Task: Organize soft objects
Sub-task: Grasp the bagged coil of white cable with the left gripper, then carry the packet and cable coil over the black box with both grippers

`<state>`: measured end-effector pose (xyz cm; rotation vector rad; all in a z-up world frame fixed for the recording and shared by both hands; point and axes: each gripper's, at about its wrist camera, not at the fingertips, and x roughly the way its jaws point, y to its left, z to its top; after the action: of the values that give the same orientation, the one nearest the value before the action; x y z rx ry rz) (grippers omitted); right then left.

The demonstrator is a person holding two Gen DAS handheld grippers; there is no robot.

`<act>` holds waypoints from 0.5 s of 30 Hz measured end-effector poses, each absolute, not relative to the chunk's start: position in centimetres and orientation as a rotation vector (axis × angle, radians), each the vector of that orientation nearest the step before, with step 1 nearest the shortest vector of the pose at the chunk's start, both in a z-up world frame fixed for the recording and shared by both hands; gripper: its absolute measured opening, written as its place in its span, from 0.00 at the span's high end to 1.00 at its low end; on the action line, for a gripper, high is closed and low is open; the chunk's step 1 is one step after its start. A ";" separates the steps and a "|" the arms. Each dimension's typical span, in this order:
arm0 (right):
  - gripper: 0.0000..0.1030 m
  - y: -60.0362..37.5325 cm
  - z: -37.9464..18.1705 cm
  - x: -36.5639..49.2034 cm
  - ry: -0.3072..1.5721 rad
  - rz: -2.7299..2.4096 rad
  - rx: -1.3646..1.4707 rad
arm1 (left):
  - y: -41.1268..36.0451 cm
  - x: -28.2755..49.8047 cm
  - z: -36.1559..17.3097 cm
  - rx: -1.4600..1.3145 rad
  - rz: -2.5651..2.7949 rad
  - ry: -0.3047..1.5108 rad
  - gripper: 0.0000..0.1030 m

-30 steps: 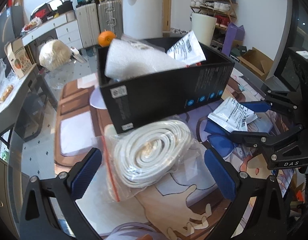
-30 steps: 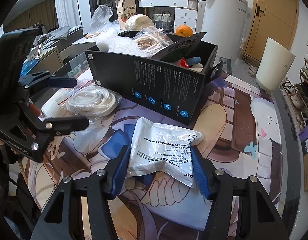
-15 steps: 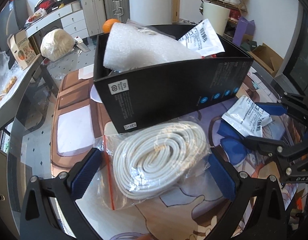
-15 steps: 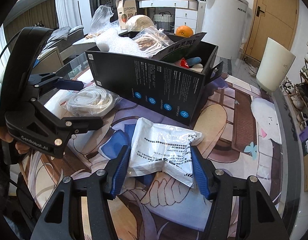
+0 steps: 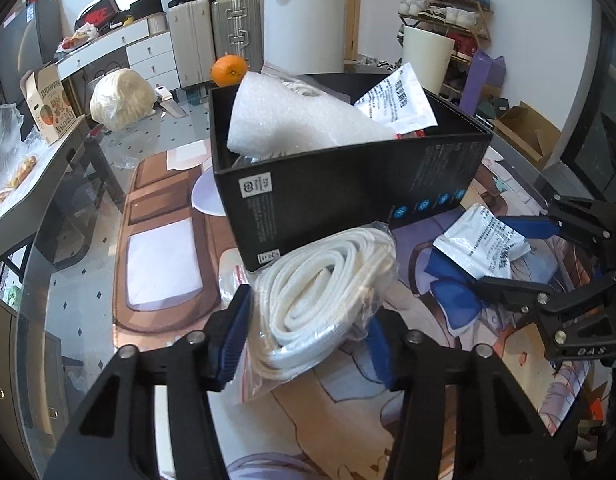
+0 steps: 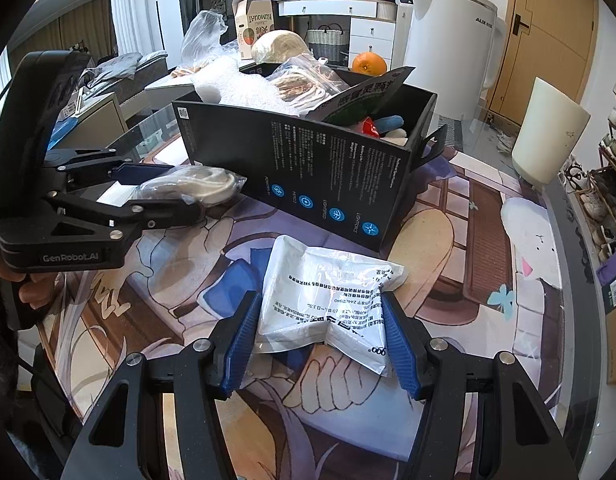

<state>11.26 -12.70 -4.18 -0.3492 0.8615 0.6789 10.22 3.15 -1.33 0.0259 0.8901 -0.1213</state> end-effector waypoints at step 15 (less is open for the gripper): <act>0.42 -12.9 -3.4 10.0 0.825 0.711 -0.344 | 2.6 7.2 -0.2 0.022 -0.135 0.815 0.56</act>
<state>10.03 -12.86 -3.42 -0.3444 0.8247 0.7109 7.24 2.58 -0.24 0.0222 0.8147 -0.1345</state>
